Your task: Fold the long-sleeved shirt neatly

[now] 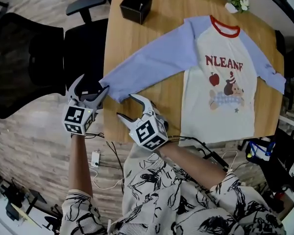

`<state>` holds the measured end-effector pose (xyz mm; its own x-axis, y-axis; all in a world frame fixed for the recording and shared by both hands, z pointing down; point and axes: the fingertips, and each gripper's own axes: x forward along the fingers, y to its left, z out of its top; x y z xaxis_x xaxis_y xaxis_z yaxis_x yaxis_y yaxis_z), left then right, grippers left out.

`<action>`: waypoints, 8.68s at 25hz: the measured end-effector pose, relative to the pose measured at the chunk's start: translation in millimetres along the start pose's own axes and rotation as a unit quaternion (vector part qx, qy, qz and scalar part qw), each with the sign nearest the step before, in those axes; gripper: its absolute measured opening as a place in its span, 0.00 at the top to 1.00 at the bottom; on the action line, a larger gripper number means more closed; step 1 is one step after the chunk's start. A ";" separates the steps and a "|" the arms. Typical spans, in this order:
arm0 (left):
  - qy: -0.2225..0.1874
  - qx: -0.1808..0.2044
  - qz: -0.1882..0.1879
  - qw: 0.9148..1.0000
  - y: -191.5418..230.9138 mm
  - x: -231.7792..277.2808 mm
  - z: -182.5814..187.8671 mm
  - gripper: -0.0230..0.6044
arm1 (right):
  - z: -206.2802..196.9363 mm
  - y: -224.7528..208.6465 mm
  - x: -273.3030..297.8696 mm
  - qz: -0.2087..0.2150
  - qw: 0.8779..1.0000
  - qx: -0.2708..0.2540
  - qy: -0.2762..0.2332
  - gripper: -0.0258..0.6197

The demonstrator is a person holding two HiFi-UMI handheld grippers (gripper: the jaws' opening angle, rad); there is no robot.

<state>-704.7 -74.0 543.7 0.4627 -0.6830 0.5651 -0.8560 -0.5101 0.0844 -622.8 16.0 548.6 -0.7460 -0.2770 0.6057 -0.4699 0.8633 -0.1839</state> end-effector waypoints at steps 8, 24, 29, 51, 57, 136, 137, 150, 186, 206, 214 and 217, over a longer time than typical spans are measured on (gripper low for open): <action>0.043 0.006 -0.063 0.997 -4.9 20.7 -41.9 0.51 | -25.2 -0.4 40.7 -0.015 0.998 0.012 0.062 0.58; 0.063 -0.038 -0.092 0.993 -7.0 30.4 -56.9 0.93 | -32.8 -16.4 50.1 -0.058 0.994 0.013 0.089 0.88; 0.021 -0.083 -0.110 0.990 -6.4 18.2 -6.2 0.94 | -2.2 -15.2 31.4 -0.041 0.997 0.039 0.057 0.88; -0.106 0.066 -0.212 0.969 -144.4 15.4 370.5 0.94 | 214.3 -110.9 -222.3 -0.040 0.941 0.190 -0.279 0.89; -0.089 0.116 -0.202 0.968 -224.4 58.5 421.6 0.94 | 193.4 -168.4 -321.2 -0.045 0.922 0.211 -0.321 0.89; 0.133 0.270 -0.392 0.869 -884.0 593.5 314.4 0.46 | -492.1 -673.8 -764.6 -0.407 0.839 0.357 -0.052 0.62; 0.135 0.276 -0.392 0.867 -883.5 594.9 312.6 0.46 | -493.6 -678.9 -760.4 -0.401 0.844 0.354 -0.044 0.65; 0.153 0.320 -0.408 0.841 -892.5 613.5 304.1 0.46 | -468.5 -665.3 -771.8 -0.431 0.865 0.246 -0.074 0.90; 0.068 0.414 -0.467 0.778 -988.4 540.4 455.2 0.92 | -328.4 -576.1 -864.9 -0.486 0.838 0.171 -0.178 0.91; -0.047 0.249 -0.371 0.893 -596.8 299.4 531.3 0.92 | 8.1 -415.8 -652.3 -0.306 0.926 0.028 -0.218 0.91; 0.003 0.322 -0.309 0.895 -447.8 271.4 419.2 0.92 | 18.0 -361.2 -476.4 -0.317 0.934 -0.008 -0.163 0.91; 0.024 0.330 -0.302 0.894 -409.0 282.7 377.4 0.91 | 3.6 -354.6 -422.8 -0.325 0.936 -0.016 -0.130 0.91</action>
<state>-136.7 -255.7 359.2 0.7707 -0.1636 0.6158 -0.1238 -0.9865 -0.1072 -142.4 -174.5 355.0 -0.3983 -0.8388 0.3711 -0.8537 0.4870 0.1845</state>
